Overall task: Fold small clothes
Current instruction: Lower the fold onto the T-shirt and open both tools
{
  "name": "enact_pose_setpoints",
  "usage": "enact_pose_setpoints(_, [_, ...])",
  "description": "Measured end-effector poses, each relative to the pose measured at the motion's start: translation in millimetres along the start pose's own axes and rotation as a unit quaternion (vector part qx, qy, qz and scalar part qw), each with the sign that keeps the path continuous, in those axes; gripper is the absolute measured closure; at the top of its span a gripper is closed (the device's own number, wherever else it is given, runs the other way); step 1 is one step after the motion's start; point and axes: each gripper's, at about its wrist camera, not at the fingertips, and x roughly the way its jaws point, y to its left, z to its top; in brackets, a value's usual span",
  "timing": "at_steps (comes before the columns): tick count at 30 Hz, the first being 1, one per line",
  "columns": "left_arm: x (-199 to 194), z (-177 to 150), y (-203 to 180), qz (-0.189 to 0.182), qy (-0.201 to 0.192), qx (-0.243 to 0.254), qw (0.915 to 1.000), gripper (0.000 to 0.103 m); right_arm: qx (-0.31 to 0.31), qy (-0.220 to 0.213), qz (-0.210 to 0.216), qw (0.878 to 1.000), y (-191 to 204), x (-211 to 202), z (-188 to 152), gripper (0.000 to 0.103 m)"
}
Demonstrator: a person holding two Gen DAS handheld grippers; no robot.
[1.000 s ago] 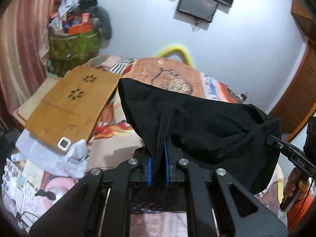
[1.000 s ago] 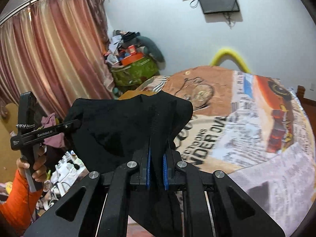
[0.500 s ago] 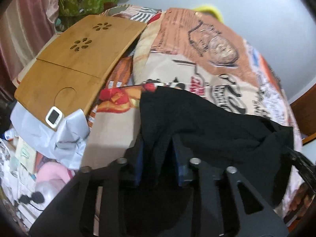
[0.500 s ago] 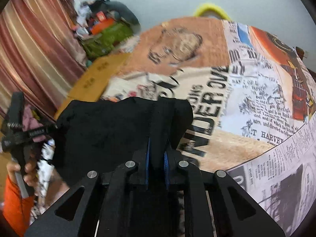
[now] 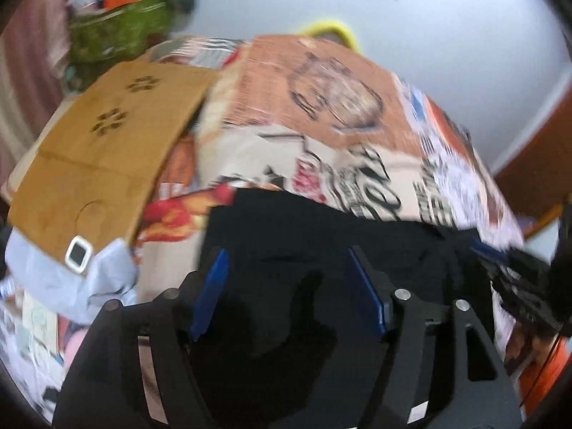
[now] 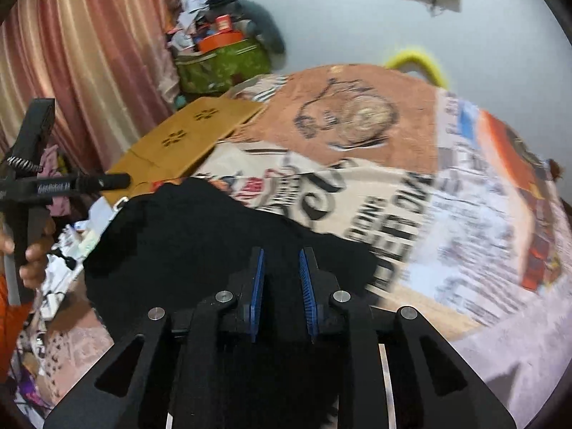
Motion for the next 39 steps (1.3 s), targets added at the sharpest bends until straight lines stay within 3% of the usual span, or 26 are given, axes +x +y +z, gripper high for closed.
enact_pose_setpoints(3, [29.2,-0.9,-12.3,0.048,0.023,0.041,0.9977,0.035,-0.010,0.025,0.025,0.999,11.7,28.2,5.7,0.085])
enact_pose_setpoints(7, [66.8,1.6,10.7,0.126,0.043,0.026,0.9907,0.034,-0.001,0.073,0.006,0.997,1.8,65.5,4.9,0.086])
enact_pose_setpoints(10, [67.4,-5.1,30.0,0.131,0.018,-0.008,0.9912,0.023,0.054,0.074,0.020,0.996,-24.3,65.5,0.8,0.090])
enact_pose_setpoints(15, [44.1,-17.5,49.7,0.119,-0.012,-0.074,0.9901,0.024,0.071,0.061,-0.001,0.996,-43.4,35.0,-10.1,0.091])
enact_pose_setpoints(18, [16.2,-17.4,48.6,0.138,-0.034,-0.069,0.9875,0.025,0.060,0.049,-0.020,0.997,-39.0,9.5,-14.9,0.087])
enact_pose_setpoints(21, [-13.1,-20.0,42.9,0.122,-0.052,-0.052,0.9898,0.025,0.044,0.031,-0.012,0.998,-23.4,-15.2,-20.9,0.080])
enact_pose_setpoints(23, [-19.6,-26.0,33.6,0.090,-0.034,-0.027,0.9949,0.024,0.038,0.030,0.001,0.999,-14.6,-19.3,-25.4,0.063])
enact_pose_setpoints(26, [-10.0,-41.8,19.6,0.070,0.007,0.006,0.9975,0.021,0.014,0.050,0.018,0.998,7.1,-12.7,-38.3,0.061])
enact_pose_setpoints(28, [5.2,-57.0,13.5,0.087,0.040,0.027,0.9951,0.020,-0.001,0.079,0.018,0.997,17.5,-0.6,-48.5,0.061])
enact_pose_setpoints(30, [15.8,-69.1,17.2,0.098,0.064,0.019,0.9929,0.019,-0.005,0.107,0.009,0.994,20.9,11.5,-58.3,0.061])
enact_pose_setpoints(32, [15.8,-80.1,29.9,0.085,0.073,-0.011,0.9936,0.017,0.001,0.116,0.013,0.993,17.0,12.0,-66.1,0.062])
enact_pose_setpoints(35, [0.9,-89.6,43.0,0.081,0.071,-0.037,0.9935,0.016,0.014,0.122,0.019,0.992,5.6,-1.9,-74.8,0.062])
enact_pose_setpoints(39, [-28.6,-99.1,48.7,0.104,0.062,-0.045,0.9916,0.016,0.019,0.119,0.006,0.993,-4.8,-25.3,-86.0,0.061])
